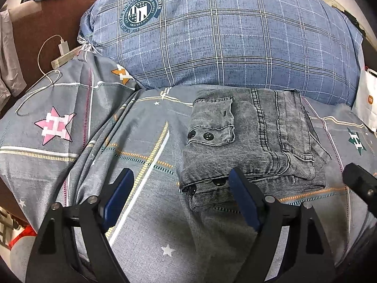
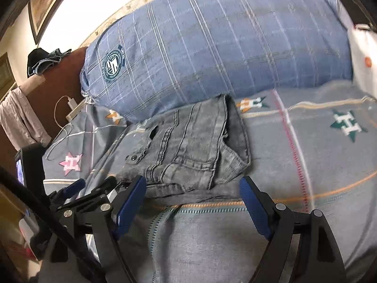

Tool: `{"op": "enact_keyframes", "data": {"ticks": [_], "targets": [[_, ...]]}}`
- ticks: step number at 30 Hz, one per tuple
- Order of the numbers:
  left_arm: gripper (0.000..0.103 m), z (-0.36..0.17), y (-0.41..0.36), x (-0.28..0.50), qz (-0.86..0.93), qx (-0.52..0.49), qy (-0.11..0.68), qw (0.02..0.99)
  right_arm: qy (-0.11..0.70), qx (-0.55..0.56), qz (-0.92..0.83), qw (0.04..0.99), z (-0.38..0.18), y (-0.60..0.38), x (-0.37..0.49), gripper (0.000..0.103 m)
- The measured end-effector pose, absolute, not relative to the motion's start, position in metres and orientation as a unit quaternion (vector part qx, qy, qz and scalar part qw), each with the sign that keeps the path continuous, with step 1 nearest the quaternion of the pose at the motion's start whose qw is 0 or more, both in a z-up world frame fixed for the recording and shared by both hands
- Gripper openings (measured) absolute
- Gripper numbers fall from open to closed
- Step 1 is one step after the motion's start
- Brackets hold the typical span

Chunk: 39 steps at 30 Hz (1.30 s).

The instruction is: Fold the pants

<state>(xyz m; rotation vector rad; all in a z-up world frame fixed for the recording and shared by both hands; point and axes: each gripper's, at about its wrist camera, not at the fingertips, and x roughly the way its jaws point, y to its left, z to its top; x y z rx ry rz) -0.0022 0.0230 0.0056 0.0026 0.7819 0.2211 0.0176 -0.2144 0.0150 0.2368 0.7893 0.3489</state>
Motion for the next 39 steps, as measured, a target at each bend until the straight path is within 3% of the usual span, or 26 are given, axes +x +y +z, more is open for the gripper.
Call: {"op": "enact_keyframes", "data": {"ticks": [39], "targets": [[0.083, 0.012, 0.018, -0.005, 0.101, 0.009, 0.375, 0.922, 0.388, 0.061, 0.156, 0.906, 0.012, -0.198, 0.014, 0.082]]}}
